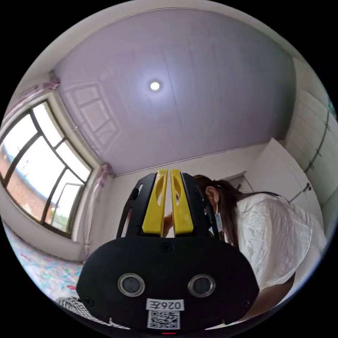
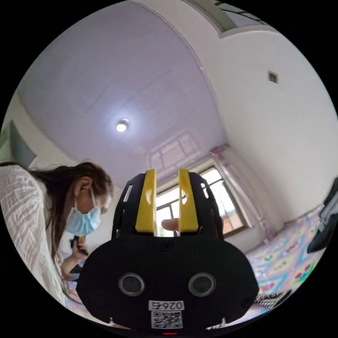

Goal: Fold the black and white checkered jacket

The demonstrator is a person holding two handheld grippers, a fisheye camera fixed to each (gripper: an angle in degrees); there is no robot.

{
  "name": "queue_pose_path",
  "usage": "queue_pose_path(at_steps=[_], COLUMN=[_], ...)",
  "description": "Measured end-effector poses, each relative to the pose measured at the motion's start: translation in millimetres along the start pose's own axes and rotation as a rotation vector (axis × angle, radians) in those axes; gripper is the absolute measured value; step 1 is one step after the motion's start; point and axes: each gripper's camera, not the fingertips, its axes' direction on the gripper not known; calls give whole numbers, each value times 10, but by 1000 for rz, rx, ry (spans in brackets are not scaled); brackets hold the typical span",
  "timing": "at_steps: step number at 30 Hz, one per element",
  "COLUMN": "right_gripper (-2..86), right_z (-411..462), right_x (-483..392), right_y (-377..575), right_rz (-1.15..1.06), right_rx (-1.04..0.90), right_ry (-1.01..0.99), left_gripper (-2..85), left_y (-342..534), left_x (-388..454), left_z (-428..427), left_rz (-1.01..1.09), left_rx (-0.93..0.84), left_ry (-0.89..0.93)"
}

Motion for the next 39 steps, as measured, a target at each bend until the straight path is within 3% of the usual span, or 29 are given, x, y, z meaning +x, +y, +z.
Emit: queue_pose_path(at_steps=[2, 4, 5, 7, 9, 12, 14, 17, 20, 23, 26, 32, 39], right_gripper=[4, -5, -7, -9, -9, -5, 8, 76, 118, 125, 57, 15, 13], right_z=[161, 391, 440, 631, 705, 621, 508, 355, 382, 557, 775, 942, 328], right_x=[-140, -199, -206, -206, -239, -429, -523, -448, -107, 271, 415, 238, 143], right_y=[-24, 184, 277, 795, 1295, 2114, 2515, 2914, 3199, 3542, 3955, 3838, 3448], right_rz=[-8, 50, 65, 145, 164, 47, -76, -166, -54, 118, 184, 147, 421], right_rx=[-71, -219, -266, -540, -801, -1177, -1336, -1454, -1520, -1582, -1747, -1773, -1815], right_ry=[-156, -136, -114, -13, 81, 281, 429, 621, 695, 688, 660, 651, 608], left_gripper=[-2, -3, -1, 6, 87, 247, 272, 276, 260, 172, 80, 46, 44], left_y=[-14, 14, 81, 314, 836, 1688, 2120, 2598, 2904, 3105, 3260, 2949, 2448], left_x=[56, 4, -89, -293, -563, -810, -847, -817, -881, -997, -1090, -1241, -712], left_z=[265, 494, 606, 663, 527, 85, -266, -645, -652, -409, -166, -354, -1037], left_rz=[15, -11, -49, -149, -249, -447, -641, -826, -865, -785, -641, -794, -1064], left_rx=[11, -91, -226, -463, -812, -1244, -1337, -1367, -1419, -1544, -1748, -1629, -1494], left_ry=[101, 176, 89, -227, -674, -903, -918, -959, -962, -924, -891, -879, -877])
